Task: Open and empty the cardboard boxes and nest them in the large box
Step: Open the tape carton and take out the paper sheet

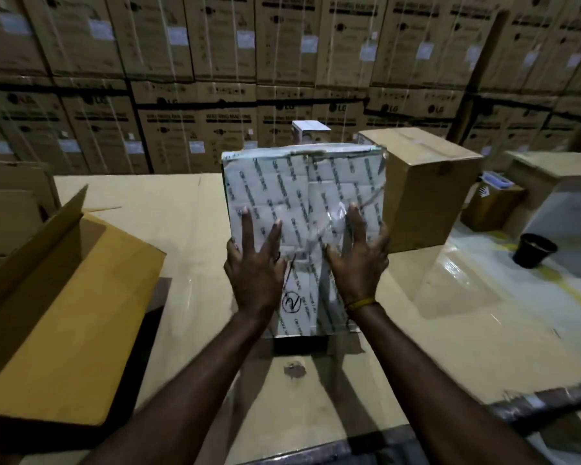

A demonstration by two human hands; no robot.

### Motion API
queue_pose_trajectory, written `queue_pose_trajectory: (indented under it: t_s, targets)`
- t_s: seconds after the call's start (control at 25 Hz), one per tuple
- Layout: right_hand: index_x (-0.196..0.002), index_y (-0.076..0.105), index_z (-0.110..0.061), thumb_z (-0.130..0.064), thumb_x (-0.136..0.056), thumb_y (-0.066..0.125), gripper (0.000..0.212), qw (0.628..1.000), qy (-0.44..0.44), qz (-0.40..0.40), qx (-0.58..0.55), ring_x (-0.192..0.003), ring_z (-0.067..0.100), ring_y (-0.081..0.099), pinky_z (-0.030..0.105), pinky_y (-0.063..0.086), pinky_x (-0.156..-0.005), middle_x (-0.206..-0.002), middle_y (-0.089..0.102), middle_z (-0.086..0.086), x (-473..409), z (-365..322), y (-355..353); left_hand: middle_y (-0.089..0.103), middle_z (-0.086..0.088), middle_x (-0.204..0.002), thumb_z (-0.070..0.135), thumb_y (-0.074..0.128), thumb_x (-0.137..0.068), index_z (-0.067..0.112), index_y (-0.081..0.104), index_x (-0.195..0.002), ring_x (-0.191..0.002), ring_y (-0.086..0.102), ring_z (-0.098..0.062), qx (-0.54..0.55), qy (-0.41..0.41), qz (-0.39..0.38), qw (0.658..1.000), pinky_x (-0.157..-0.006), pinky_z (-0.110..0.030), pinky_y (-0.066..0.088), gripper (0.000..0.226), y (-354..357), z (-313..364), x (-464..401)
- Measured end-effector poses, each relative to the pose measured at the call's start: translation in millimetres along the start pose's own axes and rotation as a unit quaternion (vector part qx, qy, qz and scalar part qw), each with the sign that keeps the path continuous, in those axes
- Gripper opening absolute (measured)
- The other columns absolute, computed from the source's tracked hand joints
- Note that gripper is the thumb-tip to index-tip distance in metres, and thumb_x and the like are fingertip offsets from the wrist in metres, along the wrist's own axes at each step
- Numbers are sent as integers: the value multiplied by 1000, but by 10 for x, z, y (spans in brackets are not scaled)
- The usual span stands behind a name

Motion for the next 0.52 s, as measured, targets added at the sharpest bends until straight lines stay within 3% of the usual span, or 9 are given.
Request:
queue_pose_trajectory:
  t_s: [0.2, 0.36, 0.52]
  targets:
    - [-143, 40, -49, -45, -80, 73, 71, 999, 16, -27, 36, -135, 43, 33, 52, 28, -110, -152, 25, 24, -480, -320, -402, 0, 16, -165, 41, 71, -84, 53, 45, -140, -126, 42, -44, -4, -76, -67, 995, -94, -47, 40, 63, -430, 385, -405]
    - [-140, 43, -45, -55, -80, 67, 65, 986, 11, -142, 86, -131, 46, 37, 52, 26, -109, -148, 29, 25, -895, -298, -506, 4, 7, -165, 55, 60, -89, 49, 43, -141, -125, 44, -47, -67, -98, -164, 979, -100, -49, 35, 55, -551, 640, -657]
    - [-152, 25, -43, -67, -89, 51, 72, 948, -36, -292, 123, -145, 48, 11, 60, 16, -113, -161, -2, 28, -901, -34, -453, 11, 5, -164, 56, 43, -98, 45, 39, -144, -132, 39, -46, -129, -103, -209, 964, -101, -48, 36, 48, -418, 688, -673]
Point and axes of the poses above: each hand's wrist, its own x-axis away from the middle knuckle, its own y-axis out of the palm, z = x × y, the point moved 2 cm from there along -x, towards the middle knuckle
